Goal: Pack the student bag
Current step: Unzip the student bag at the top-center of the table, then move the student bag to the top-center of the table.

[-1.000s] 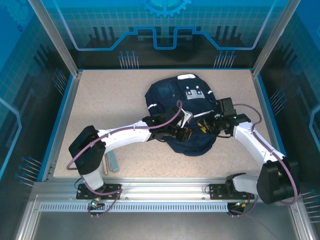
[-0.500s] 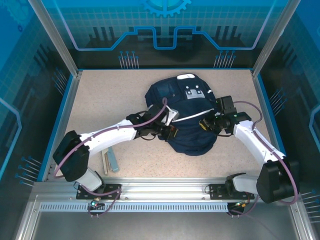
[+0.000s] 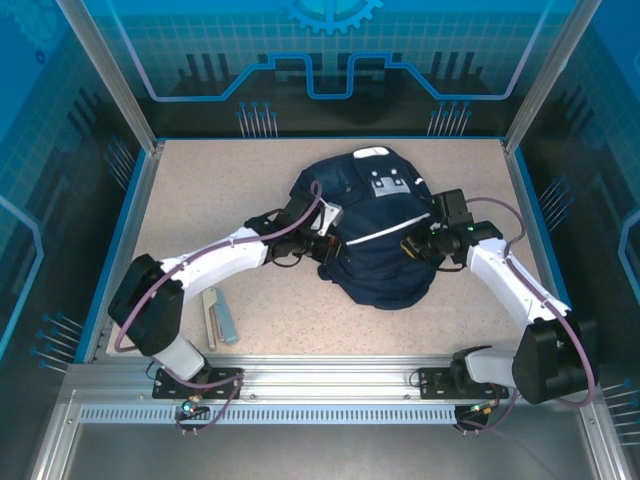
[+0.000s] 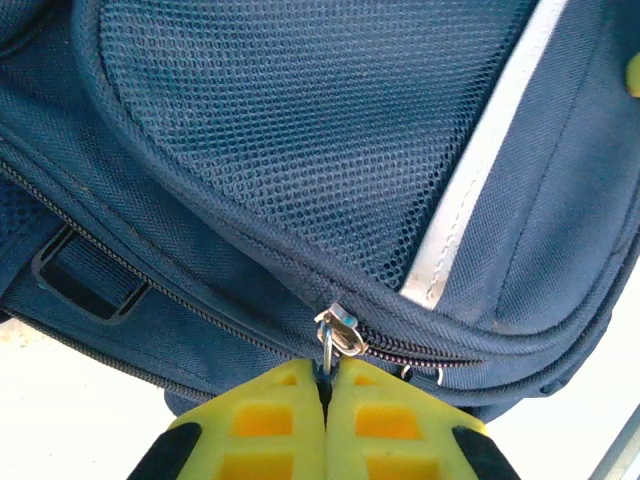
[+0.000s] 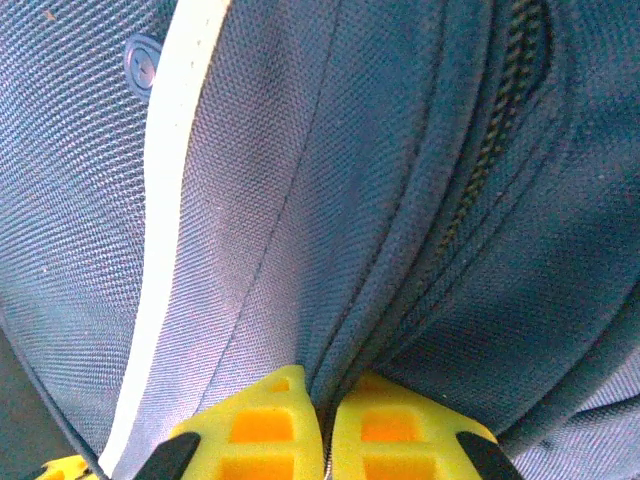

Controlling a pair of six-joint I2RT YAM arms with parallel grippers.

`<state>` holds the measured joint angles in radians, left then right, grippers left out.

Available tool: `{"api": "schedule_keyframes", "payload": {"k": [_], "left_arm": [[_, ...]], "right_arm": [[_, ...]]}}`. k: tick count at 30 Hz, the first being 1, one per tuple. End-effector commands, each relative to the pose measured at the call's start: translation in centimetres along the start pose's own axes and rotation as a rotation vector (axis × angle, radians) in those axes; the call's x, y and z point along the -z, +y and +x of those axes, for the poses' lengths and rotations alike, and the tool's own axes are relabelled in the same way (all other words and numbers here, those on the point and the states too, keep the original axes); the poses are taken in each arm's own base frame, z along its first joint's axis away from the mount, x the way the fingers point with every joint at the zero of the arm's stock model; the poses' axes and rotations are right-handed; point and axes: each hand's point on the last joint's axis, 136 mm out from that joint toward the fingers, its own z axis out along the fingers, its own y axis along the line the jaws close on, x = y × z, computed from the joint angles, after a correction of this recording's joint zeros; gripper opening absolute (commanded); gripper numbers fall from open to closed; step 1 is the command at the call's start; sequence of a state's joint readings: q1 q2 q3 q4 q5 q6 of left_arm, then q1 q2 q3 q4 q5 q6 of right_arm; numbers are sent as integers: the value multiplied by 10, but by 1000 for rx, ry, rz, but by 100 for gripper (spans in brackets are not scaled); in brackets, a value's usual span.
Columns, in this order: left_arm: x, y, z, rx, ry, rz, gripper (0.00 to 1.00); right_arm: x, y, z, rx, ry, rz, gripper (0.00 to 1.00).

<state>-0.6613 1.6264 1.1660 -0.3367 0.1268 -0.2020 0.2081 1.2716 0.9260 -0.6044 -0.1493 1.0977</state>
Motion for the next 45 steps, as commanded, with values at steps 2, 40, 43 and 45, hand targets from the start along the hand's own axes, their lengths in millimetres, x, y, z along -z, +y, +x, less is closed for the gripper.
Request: {"api": "schedule_keyframes", "payload": {"k": [2, 40, 43, 45], "left_arm": [[-3, 33, -39, 15, -62, -110, 0], [141, 164, 100, 703, -24, -653, 92], [155, 168, 142, 777, 49, -747, 96], [162, 172, 164, 814, 81, -803, 99]], "right_arm": [[4, -16, -20, 26, -83, 85, 4], [-38, 76, 45, 208, 108, -76, 40], [-31, 79, 42, 238, 74, -80, 64], [-24, 81, 40, 263, 56, -82, 72]]}}
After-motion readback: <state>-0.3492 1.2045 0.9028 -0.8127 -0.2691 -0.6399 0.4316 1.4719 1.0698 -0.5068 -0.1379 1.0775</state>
